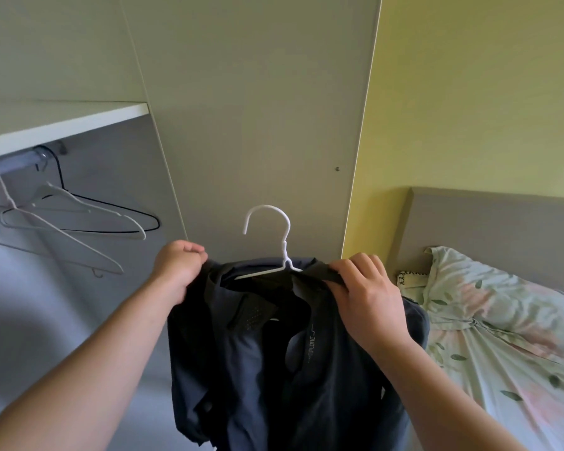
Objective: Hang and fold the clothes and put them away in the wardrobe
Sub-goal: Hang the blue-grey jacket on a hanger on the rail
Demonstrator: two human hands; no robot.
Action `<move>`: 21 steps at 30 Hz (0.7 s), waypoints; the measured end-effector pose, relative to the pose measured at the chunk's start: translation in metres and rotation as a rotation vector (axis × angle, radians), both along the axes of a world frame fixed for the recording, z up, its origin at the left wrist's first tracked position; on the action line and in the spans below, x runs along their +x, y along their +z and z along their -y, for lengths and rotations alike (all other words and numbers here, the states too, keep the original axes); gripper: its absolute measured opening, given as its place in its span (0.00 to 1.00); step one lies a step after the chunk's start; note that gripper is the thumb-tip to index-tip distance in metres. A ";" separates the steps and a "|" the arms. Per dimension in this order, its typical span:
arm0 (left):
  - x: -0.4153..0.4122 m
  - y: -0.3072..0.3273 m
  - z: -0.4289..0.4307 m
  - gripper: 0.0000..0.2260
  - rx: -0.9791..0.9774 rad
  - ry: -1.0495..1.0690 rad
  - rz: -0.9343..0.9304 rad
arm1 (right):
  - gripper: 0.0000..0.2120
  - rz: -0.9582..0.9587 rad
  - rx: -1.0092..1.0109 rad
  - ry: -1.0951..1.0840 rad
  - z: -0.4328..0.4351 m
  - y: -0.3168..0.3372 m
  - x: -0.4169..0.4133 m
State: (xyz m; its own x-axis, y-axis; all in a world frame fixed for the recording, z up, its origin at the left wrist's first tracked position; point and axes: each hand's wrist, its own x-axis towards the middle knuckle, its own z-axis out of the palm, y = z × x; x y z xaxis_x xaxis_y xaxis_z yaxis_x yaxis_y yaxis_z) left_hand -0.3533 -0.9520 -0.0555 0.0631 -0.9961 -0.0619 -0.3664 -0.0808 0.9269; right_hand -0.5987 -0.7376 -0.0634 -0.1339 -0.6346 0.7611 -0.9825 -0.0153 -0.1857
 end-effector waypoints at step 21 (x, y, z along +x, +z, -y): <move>0.024 -0.005 -0.065 0.24 -0.476 -0.278 0.387 | 0.10 0.115 0.096 0.107 0.035 -0.005 0.044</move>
